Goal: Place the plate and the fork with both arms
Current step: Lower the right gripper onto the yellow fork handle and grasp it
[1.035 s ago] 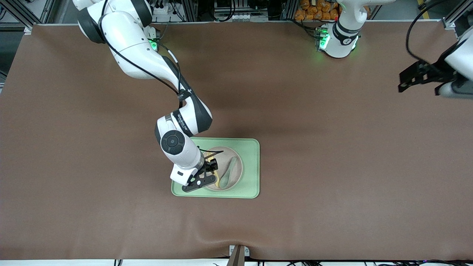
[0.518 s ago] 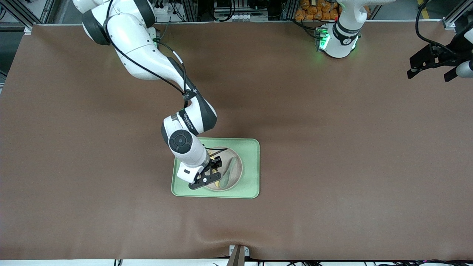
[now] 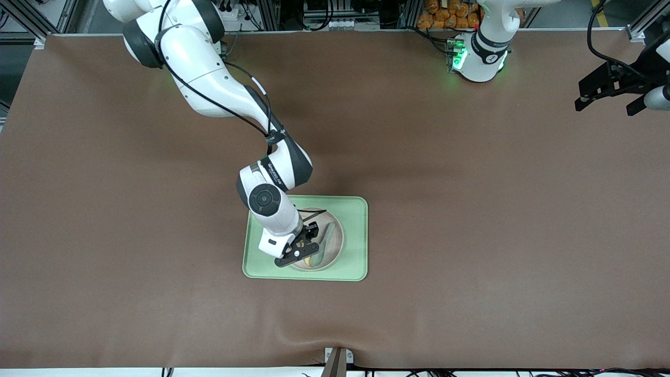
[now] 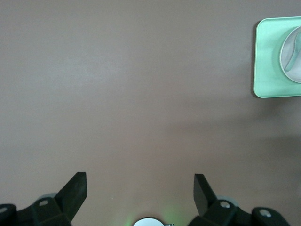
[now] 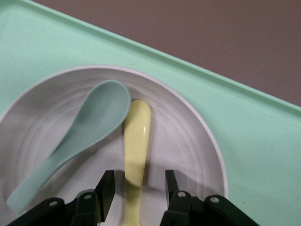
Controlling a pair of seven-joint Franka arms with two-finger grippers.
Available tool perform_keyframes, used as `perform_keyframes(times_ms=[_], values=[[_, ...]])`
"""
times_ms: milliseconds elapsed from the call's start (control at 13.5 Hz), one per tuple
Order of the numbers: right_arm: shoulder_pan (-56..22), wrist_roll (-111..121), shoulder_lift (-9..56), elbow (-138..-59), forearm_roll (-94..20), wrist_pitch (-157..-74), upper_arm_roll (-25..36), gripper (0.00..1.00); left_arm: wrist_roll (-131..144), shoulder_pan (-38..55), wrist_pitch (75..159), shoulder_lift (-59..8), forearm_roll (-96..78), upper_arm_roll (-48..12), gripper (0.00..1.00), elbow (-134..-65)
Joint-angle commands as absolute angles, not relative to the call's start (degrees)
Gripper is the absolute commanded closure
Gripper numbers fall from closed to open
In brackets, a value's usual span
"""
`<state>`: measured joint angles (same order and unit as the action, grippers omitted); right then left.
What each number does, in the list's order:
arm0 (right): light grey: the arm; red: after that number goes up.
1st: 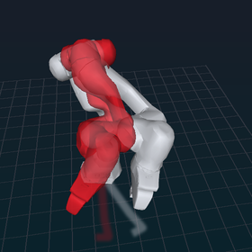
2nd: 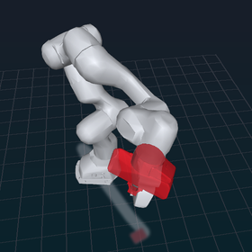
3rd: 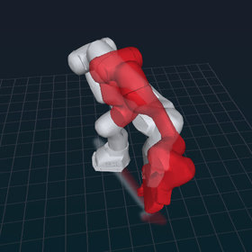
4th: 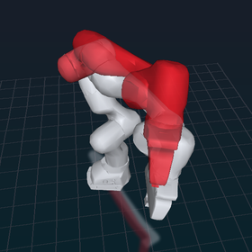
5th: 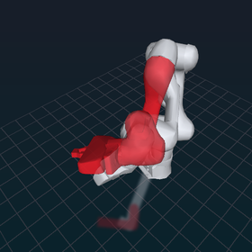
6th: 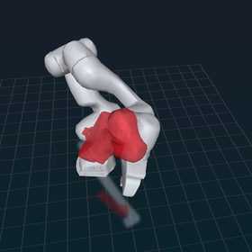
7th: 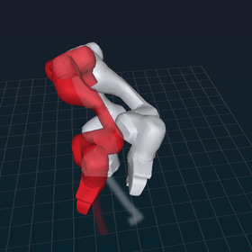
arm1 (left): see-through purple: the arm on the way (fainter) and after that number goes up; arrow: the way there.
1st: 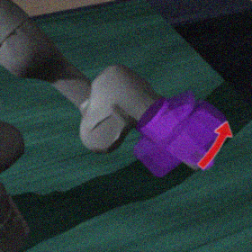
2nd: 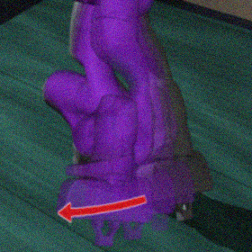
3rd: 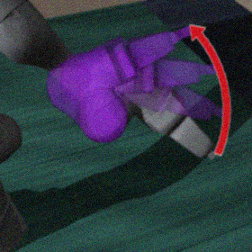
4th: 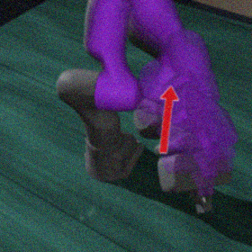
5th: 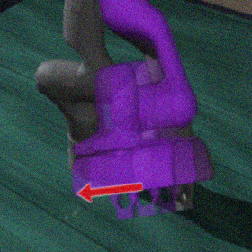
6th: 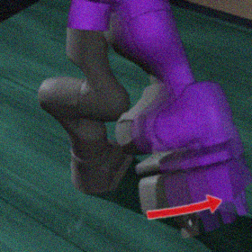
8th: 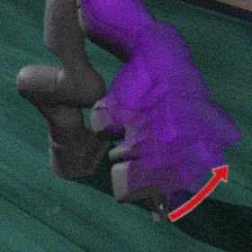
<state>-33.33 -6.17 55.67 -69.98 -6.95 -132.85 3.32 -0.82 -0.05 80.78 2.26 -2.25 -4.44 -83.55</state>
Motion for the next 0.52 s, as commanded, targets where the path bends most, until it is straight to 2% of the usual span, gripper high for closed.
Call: perform_keyframes(times_ms=[0, 148, 222, 296, 444], values=[[-34.2, -7.1, 56.0, -69.7, -6.1, -133.4, 3.9, 0.55, -0.4, 0.1, 81.0, 2.7, -3.2, -4.5, 0.00, -84.3], [-34.3, -7.1, 56.0, -69.7, -6.0, -133.4, 3.9, 0.77, -0.1, 0.1, 81.0, 2.6, -3.2, -5.2, 0.00, -84.3], [-34.3, -7.2, 56.0, -69.7, -6.1, -133.3, 3.9, 0.91, 0.0, 0.1, 81.0, 2.6, -3.2, -5.2, 0.00, -84.3], [-34.3, -7.3, 55.9, -69.6, -6.2, -133.2, 3.9, 1.00, 0.0, 0.1, 81.0, 2.6, -3.3, -5.2, 0.00, -84.3], [-33.8, -7.6, 55.3, -69.2, -6.5, -132.5, 3.9, 1.00, 0.1, 0.1, 81.0, 2.6, -3.3, -5.3, 0.00, -84.3]])
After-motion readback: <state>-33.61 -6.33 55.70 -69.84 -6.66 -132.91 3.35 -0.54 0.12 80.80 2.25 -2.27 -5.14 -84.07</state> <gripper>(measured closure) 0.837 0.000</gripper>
